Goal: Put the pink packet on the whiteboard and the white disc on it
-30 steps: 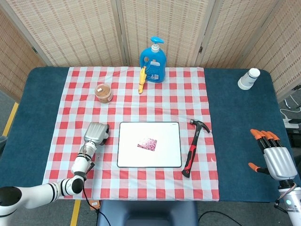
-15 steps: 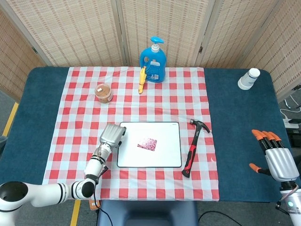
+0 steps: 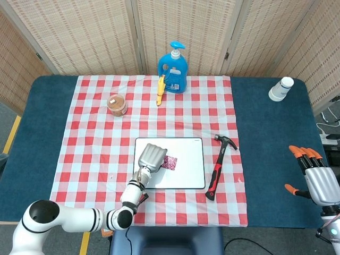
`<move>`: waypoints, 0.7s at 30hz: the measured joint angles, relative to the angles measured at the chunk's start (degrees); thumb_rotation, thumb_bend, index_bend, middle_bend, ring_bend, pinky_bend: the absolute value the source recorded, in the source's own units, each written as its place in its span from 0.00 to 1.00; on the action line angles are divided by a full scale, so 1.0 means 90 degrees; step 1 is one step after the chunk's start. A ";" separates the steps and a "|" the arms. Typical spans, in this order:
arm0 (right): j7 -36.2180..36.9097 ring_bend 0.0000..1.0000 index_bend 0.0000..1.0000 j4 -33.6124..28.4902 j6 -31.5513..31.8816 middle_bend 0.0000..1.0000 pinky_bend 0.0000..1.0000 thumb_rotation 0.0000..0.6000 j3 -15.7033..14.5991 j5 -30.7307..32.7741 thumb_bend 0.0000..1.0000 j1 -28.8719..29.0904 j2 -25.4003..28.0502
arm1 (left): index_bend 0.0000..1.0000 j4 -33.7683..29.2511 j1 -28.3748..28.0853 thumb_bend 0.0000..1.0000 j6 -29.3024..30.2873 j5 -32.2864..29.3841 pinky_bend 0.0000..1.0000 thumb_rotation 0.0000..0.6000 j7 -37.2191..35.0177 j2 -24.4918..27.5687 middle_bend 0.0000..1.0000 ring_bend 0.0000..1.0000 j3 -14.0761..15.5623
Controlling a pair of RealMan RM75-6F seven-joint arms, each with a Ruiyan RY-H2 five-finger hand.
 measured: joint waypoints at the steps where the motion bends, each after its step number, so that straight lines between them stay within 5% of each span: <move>1: 0.0017 0.05 0.06 0.0000 -0.0003 0.12 0.13 1.00 0.0000 -0.0001 0.02 0.0000 0.0005 | 0.49 0.0070 -0.0027 0.32 -0.0002 -0.0010 1.00 1.00 0.0001 -0.0068 1.00 1.00 0.0000; 21: 0.0179 0.05 0.06 0.0040 -0.0115 0.12 0.13 1.00 0.0045 0.0120 0.02 0.0024 0.0063 | 0.49 0.0736 -0.0321 0.32 0.0022 0.0100 1.00 1.00 -0.0105 -0.0661 1.00 1.00 -0.0202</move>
